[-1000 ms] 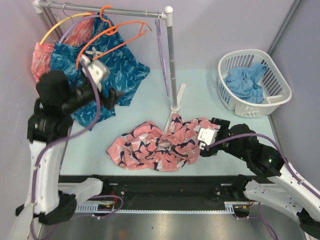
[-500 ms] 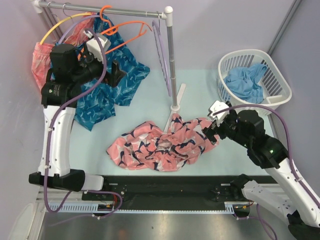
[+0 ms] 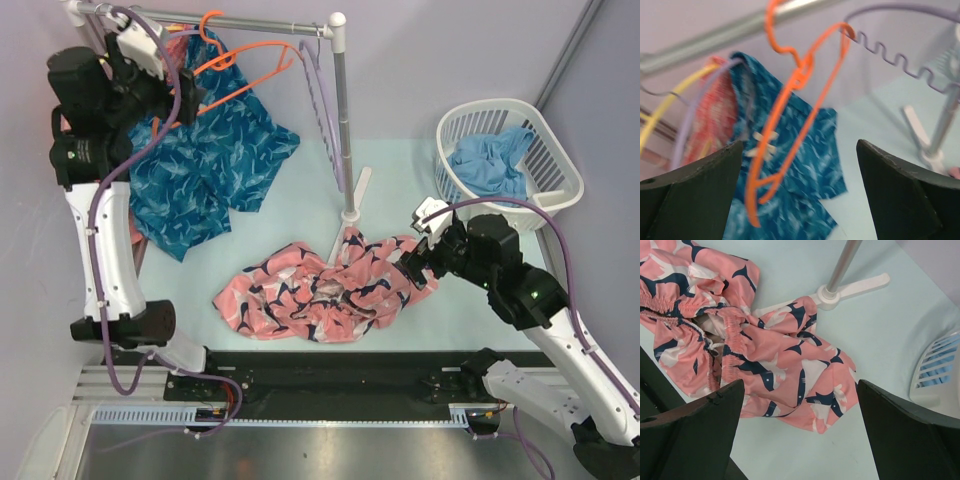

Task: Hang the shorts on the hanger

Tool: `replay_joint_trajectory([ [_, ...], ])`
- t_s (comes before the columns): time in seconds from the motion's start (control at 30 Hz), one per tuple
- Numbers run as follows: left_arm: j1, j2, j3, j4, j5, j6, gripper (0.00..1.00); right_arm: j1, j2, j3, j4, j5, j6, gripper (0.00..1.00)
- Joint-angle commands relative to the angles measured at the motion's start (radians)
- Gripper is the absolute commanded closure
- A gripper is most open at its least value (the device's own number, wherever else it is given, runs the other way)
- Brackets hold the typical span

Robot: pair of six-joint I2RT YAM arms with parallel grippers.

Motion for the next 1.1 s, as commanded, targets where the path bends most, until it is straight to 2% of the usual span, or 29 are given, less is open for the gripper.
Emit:
replay_joint_trajectory([
  [0.0, 0.045, 0.076, 0.155, 0.045, -0.011, 0.015, 0.01, -0.006, 0.002, 0.034, 0.030, -0.025, 0.018, 0.00],
  [0.17, 0.054, 0.134, 0.138, 0.003, -0.022, 0.118, 0.02, -0.014, -0.001, 0.036, 0.027, -0.028, 0.019, 0.00],
  [0.37, 0.084, 0.174, 0.056, 0.046, 0.007, 0.131, 0.02, -0.014, -0.001, 0.034, 0.013, -0.033, 0.004, 0.00],
  [0.53, 0.085, 0.202, 0.053, -0.005, 0.073, 0.131, 0.08, -0.018, -0.013, 0.036, 0.012, -0.017, 0.010, 0.00],
  [0.57, 0.085, 0.194, 0.043, -0.008, 0.087, 0.130, 0.12, -0.024, -0.019, 0.038, 0.015, -0.017, 0.048, 0.00],
  [0.67, 0.085, 0.154, -0.036, 0.007, 0.151, 0.106, 0.32, -0.064, -0.022, 0.074, 0.032, -0.040, 0.134, 0.00],
  [0.77, 0.085, 0.119, -0.075, 0.029, 0.165, 0.089, 0.45, -0.092, -0.016, 0.108, 0.047, -0.071, 0.192, 0.00],
  [0.8, 0.085, 0.113, -0.075, 0.029, 0.165, 0.075, 0.53, -0.098, -0.006, 0.129, 0.050, -0.079, 0.205, 0.00],
  [0.87, 0.085, 0.099, -0.072, 0.032, 0.162, 0.064, 0.60, -0.113, 0.004, 0.149, 0.047, -0.086, 0.223, 0.00],
  [0.9, 0.085, 0.094, -0.073, 0.044, 0.147, 0.046, 0.70, -0.115, 0.014, 0.166, 0.044, -0.086, 0.223, 0.00],
  [1.07, 0.085, 0.051, -0.073, 0.090, 0.110, -0.014, 0.93, -0.116, 0.027, 0.185, 0.048, -0.077, 0.214, 0.00],
])
